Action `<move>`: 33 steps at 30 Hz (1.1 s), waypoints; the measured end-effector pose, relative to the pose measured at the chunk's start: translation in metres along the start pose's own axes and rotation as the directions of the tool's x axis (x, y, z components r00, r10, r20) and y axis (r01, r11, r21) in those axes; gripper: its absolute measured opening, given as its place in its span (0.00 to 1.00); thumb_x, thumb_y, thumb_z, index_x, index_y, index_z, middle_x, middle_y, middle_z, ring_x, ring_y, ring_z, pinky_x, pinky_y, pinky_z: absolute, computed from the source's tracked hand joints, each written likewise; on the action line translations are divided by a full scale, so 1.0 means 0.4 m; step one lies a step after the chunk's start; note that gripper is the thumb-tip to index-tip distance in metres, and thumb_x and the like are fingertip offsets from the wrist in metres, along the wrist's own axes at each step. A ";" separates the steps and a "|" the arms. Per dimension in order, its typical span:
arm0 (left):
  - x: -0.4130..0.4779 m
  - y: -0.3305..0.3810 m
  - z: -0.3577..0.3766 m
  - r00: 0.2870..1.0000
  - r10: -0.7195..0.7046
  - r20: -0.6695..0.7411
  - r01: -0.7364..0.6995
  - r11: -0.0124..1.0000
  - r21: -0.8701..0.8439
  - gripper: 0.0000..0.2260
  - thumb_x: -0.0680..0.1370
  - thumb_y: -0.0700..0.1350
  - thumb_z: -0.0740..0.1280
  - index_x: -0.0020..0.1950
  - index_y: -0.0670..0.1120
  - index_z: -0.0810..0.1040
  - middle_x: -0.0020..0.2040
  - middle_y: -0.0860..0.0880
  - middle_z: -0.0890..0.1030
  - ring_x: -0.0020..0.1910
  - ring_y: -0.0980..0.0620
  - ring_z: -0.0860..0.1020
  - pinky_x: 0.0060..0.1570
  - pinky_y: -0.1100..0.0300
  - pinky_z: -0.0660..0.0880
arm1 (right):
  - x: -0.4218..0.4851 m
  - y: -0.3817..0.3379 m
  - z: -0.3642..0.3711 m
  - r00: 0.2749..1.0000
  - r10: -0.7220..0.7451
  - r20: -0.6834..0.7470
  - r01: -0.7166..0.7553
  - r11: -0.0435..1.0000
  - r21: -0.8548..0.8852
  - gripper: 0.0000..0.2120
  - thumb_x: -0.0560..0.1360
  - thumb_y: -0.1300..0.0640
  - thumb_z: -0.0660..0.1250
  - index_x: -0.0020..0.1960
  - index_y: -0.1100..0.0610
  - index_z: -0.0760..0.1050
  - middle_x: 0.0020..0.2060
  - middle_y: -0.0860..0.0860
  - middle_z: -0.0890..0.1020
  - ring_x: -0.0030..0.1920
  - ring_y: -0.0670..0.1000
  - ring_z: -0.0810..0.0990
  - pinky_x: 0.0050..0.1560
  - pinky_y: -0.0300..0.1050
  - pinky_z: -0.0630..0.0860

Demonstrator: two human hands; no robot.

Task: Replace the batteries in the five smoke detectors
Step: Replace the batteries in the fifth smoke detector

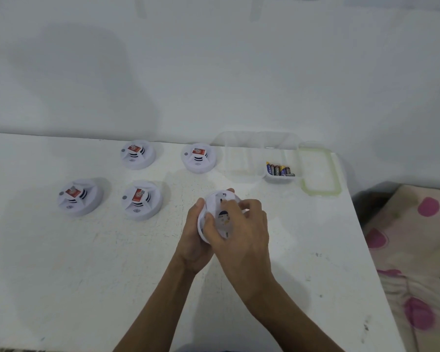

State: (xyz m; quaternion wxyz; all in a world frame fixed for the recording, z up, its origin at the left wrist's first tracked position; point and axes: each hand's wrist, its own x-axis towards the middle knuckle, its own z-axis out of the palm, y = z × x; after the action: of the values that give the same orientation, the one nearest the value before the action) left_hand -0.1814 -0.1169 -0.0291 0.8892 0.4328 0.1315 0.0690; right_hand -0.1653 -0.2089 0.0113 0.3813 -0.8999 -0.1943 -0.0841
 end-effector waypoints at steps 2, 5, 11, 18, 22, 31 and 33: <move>-0.001 0.004 0.002 1.000 -0.016 0.012 0.015 0.998 0.066 0.31 0.66 0.67 0.70 0.61 0.48 0.80 0.56 0.42 0.81 0.55 0.45 0.79 0.51 0.53 0.78 | 0.012 -0.006 0.008 0.998 0.054 0.010 -0.054 0.999 -0.003 0.22 0.71 0.42 0.68 0.58 0.56 0.78 0.54 0.57 0.80 0.50 0.53 0.80 0.48 0.39 0.78; 0.003 0.004 0.002 1.000 -0.023 -0.017 0.025 0.994 0.106 0.31 0.64 0.68 0.70 0.59 0.50 0.80 0.55 0.45 0.82 0.55 0.45 0.80 0.51 0.54 0.78 | 0.013 -0.005 0.016 0.997 0.067 -0.039 -0.067 0.998 -0.005 0.22 0.69 0.43 0.71 0.56 0.57 0.79 0.51 0.57 0.81 0.48 0.55 0.81 0.46 0.44 0.79; 0.003 0.021 0.000 0.990 -0.113 -0.081 0.121 0.987 0.103 0.28 0.74 0.64 0.52 0.65 0.48 0.71 0.60 0.45 0.80 0.60 0.44 0.78 0.59 0.49 0.75 | -0.001 0.024 0.027 0.979 -0.112 -0.171 0.116 0.993 0.015 0.21 0.75 0.41 0.63 0.58 0.55 0.77 0.51 0.55 0.82 0.48 0.51 0.81 0.51 0.40 0.78; -0.010 0.045 -0.012 0.993 -0.114 -0.031 0.118 0.977 0.178 0.17 0.84 0.50 0.45 0.55 0.55 0.74 0.47 0.55 0.85 0.47 0.54 0.83 0.44 0.60 0.81 | 0.002 0.043 -0.018 0.949 0.116 0.294 -0.171 0.971 0.166 0.35 0.68 0.30 0.62 0.71 0.44 0.64 0.65 0.41 0.72 0.61 0.42 0.71 0.60 0.33 0.70; -0.009 0.068 -0.010 0.997 -0.078 -0.005 0.073 0.911 0.407 0.18 0.82 0.53 0.55 0.71 0.53 0.67 0.65 0.49 0.77 0.60 0.47 0.78 0.55 0.48 0.78 | 0.023 0.058 -0.049 0.909 0.164 0.384 -0.303 0.892 0.336 0.26 0.72 0.42 0.68 0.68 0.47 0.67 0.61 0.42 0.76 0.53 0.40 0.77 0.47 0.30 0.77; -0.020 0.117 -0.020 0.995 0.099 0.022 -0.092 0.796 0.598 0.15 0.80 0.40 0.62 0.65 0.52 0.74 0.58 0.56 0.81 0.56 0.54 0.80 0.46 0.59 0.80 | 0.059 0.126 -0.082 0.784 0.325 0.530 -0.620 0.347 0.704 0.10 0.81 0.60 0.58 0.58 0.53 0.75 0.55 0.53 0.82 0.48 0.50 0.84 0.41 0.45 0.81; -0.023 0.121 -0.013 0.994 0.109 0.021 -0.100 0.790 0.604 0.15 0.79 0.40 0.64 0.65 0.50 0.75 0.57 0.55 0.82 0.54 0.54 0.81 0.45 0.60 0.80 | 0.062 0.134 -0.085 0.788 0.333 0.518 -0.614 0.356 0.705 0.11 0.81 0.61 0.57 0.58 0.53 0.75 0.53 0.53 0.83 0.49 0.52 0.84 0.42 0.46 0.81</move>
State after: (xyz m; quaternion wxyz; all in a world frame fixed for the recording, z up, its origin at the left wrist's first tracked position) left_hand -0.1920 -0.0852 0.0076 0.6984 0.6999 0.1291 0.0755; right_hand -0.1209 -0.2602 0.0074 0.7436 -0.6127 0.0092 0.2676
